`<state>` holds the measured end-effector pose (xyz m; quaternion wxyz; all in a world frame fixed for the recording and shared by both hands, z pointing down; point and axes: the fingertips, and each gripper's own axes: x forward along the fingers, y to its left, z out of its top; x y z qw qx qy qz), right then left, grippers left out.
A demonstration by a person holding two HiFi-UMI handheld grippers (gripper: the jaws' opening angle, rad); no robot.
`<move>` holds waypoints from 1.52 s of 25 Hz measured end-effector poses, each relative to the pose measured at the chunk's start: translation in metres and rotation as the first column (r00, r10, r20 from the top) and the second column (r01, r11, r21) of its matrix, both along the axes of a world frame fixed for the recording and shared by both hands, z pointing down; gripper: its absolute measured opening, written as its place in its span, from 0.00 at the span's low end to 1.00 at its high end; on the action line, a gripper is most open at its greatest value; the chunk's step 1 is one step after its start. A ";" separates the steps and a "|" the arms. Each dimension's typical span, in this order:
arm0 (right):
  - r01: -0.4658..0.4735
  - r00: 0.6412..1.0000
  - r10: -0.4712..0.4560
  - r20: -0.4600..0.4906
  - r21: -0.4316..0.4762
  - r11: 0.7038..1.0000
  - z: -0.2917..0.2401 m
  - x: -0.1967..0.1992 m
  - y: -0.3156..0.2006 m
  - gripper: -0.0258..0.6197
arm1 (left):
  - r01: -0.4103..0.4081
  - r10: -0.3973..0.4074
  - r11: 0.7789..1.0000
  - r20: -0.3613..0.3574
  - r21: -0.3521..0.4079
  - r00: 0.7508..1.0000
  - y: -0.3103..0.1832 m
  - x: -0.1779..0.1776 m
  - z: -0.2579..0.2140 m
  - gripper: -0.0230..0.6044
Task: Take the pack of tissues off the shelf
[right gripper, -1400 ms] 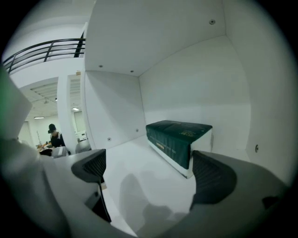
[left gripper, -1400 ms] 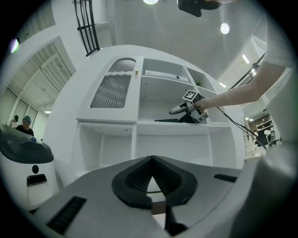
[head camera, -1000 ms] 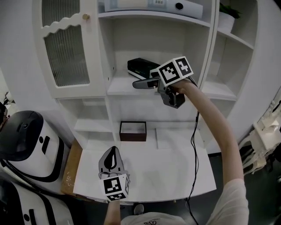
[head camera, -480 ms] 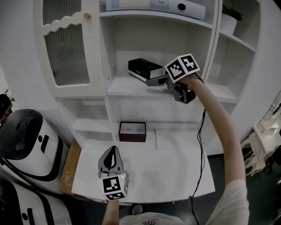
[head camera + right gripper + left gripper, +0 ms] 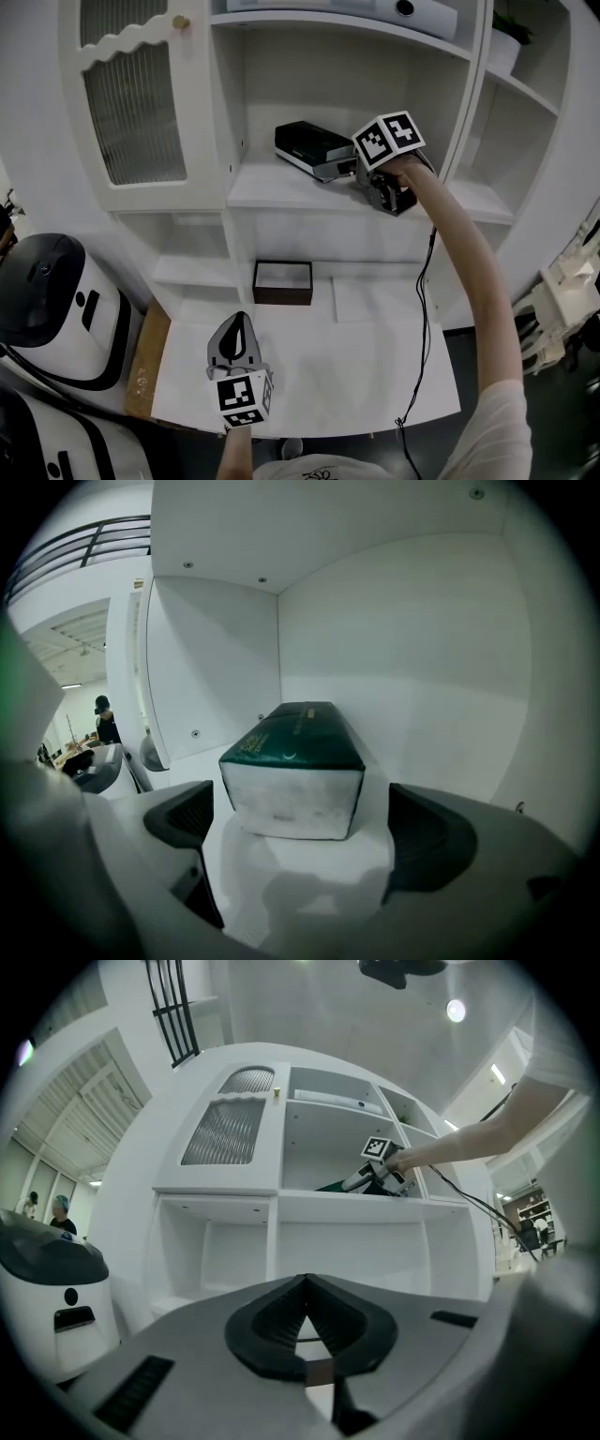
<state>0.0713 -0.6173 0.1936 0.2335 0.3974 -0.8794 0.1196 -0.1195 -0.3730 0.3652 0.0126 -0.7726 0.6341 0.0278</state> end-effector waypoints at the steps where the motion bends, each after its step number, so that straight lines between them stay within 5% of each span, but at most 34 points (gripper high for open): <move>1: 0.002 1.000 -0.002 0.003 0.001 1.000 0.000 -0.002 -0.002 0.95 | 0.000 0.000 1.000 0.000 -0.003 1.000 -0.002 0.000 0.001 0.04; 16: 0.011 0.998 -0.012 0.063 0.013 1.000 -0.004 -0.025 -0.024 0.94 | 0.016 -0.016 0.999 -0.003 -0.033 1.000 -0.005 -0.011 0.013 0.04; 19: 0.009 0.998 -0.011 0.064 0.022 1.000 -0.004 -0.027 -0.023 0.80 | 0.017 -0.017 0.999 -0.001 -0.039 1.000 -0.003 -0.013 0.016 0.04; 38: -0.081 0.994 0.075 0.079 0.084 0.993 -0.019 -0.019 -0.014 0.76 | 0.008 -0.008 1.000 0.018 0.010 1.000 -0.003 -0.010 -0.008 0.04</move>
